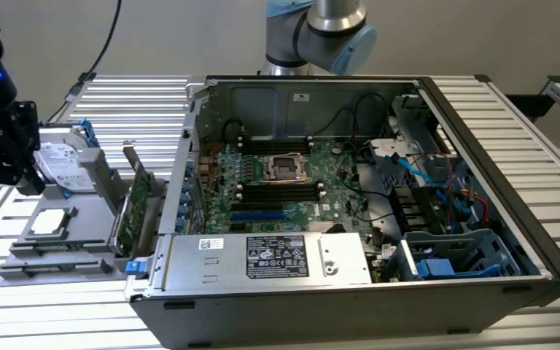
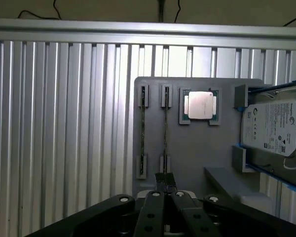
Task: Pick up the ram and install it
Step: 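Pick up the ram and move it above insertion slot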
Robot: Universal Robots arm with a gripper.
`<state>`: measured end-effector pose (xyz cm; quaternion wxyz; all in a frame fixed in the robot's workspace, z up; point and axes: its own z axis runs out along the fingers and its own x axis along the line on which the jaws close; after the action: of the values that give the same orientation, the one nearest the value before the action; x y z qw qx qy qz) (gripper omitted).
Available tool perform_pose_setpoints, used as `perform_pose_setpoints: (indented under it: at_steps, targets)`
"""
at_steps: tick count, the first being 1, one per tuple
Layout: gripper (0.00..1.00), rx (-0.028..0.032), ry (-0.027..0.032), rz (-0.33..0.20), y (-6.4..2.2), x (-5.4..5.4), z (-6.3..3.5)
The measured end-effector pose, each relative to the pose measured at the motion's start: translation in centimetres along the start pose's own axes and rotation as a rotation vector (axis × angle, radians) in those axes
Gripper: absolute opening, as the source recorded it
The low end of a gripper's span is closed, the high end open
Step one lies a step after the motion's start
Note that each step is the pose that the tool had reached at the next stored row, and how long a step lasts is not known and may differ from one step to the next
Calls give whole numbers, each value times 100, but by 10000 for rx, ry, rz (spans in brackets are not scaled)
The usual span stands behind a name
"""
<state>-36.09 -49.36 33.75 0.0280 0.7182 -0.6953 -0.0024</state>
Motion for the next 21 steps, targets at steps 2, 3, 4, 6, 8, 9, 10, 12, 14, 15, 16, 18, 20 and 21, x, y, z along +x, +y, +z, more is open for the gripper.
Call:
perform_pose_setpoints:
  at_steps: [2,3,4,6,8,9,10,12,14,15,16,18,20,21]
  targets:
    - [22,1,0,0,0,0,1]
    - [22,1,-1,0,0,0,1]
    - [22,1,0,0,0,0,3]
    - [30,2,0,-1,2,9,36]
    - [30,0,1,0,8,22,72]
    - [30,0,0,0,11,32,91]
    - [30,0,0,-1,15,43,110]
    - [30,0,0,-1,21,70,147]
    - [30,0,0,-1,27,96,185]
    - [30,1,0,-1,31,108,205]
    - [30,0,0,-1,35,119,223]
    - [30,1,-1,0,43,139,260]
    - [30,1,-1,-1,50,160,298]
    - [30,1,-1,-1,53,172,318]
